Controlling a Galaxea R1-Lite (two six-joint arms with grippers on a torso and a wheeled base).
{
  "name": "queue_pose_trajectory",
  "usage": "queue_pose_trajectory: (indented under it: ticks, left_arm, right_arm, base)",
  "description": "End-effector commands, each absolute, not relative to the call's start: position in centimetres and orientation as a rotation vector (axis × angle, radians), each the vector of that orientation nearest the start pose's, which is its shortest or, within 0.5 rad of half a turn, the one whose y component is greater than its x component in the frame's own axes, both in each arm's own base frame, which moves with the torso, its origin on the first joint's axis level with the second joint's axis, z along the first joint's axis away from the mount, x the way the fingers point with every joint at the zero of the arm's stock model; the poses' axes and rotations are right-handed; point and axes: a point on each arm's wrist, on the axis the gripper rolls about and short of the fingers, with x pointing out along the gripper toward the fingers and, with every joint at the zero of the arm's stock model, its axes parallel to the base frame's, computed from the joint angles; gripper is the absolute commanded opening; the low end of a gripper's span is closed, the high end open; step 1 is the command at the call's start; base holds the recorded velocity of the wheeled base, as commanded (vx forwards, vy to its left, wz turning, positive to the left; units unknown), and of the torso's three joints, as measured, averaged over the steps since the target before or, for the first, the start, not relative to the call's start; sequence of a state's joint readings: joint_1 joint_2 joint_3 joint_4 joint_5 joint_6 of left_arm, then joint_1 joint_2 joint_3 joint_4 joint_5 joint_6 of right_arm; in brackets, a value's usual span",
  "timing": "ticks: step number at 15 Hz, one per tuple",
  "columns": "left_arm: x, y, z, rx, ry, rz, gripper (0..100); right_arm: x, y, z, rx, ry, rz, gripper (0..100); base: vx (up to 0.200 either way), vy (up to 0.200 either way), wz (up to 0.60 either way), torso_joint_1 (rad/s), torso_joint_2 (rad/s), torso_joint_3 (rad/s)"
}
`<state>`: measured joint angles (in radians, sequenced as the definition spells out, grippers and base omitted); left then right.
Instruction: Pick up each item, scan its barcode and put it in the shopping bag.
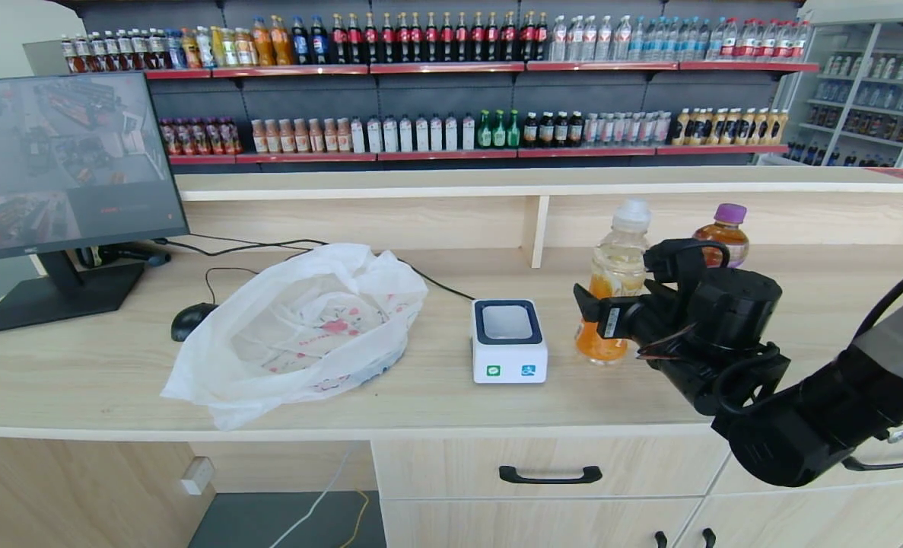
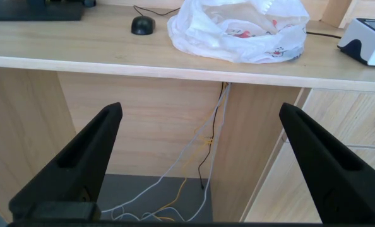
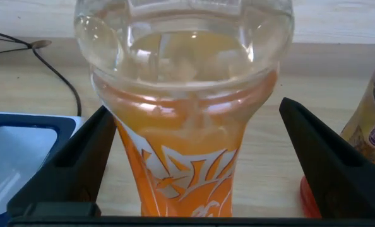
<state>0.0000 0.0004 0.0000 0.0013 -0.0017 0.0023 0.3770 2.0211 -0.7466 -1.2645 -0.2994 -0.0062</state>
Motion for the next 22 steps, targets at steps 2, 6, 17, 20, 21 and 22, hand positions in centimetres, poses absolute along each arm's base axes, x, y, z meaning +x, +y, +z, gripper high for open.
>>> queue_pose_trajectory:
  ticks: [2, 6, 17, 20, 21, 22]
  left_arm:
    - [-2.3, 0.0, 7.5, 0.002, 0.002, -0.002, 100]
    - [-2.3, 0.0, 7.5, 0.003, 0.002, -0.002, 100]
    - [-2.3, 0.0, 7.5, 0.003, 0.002, -0.002, 100]
    - [-2.3, 0.0, 7.5, 0.002, 0.002, -0.002, 100]
    - [-2.3, 0.0, 7.5, 0.002, 0.002, -0.002, 100]
    - [-2.3, 0.0, 7.5, 0.003, 0.002, -0.002, 100]
  right_arm:
    - [34.2, 12.7, 11.3, -0.013, 0.014, 0.074, 100]
    - [34.9, 12.7, 12.0, -0.001, -0.021, 0.066, 100]
    - [36.0, 12.6, 11.5, -0.002, -0.025, 0.043, 100]
    - [36.1, 12.7, 11.1, -0.004, -0.041, 0.043, 0]
    - [36.1, 12.7, 11.1, -0.004, -0.042, 0.043, 0]
    - [36.2, 12.6, 11.1, -0.004, -0.047, 0.041, 0]
  base:
    - [0.000, 0.000, 0.00, 0.000, 0.00, 0.000]
    - [0.000, 0.000, 0.00, 0.000, 0.00, 0.000]
    - [0.000, 0.000, 0.00, 0.000, 0.00, 0.000]
    - [0.000, 0.000, 0.00, 0.000, 0.00, 0.000]
    - [0.000, 0.000, 0.00, 0.000, 0.00, 0.000]
    - [0.000, 0.000, 0.00, 0.000, 0.00, 0.000]
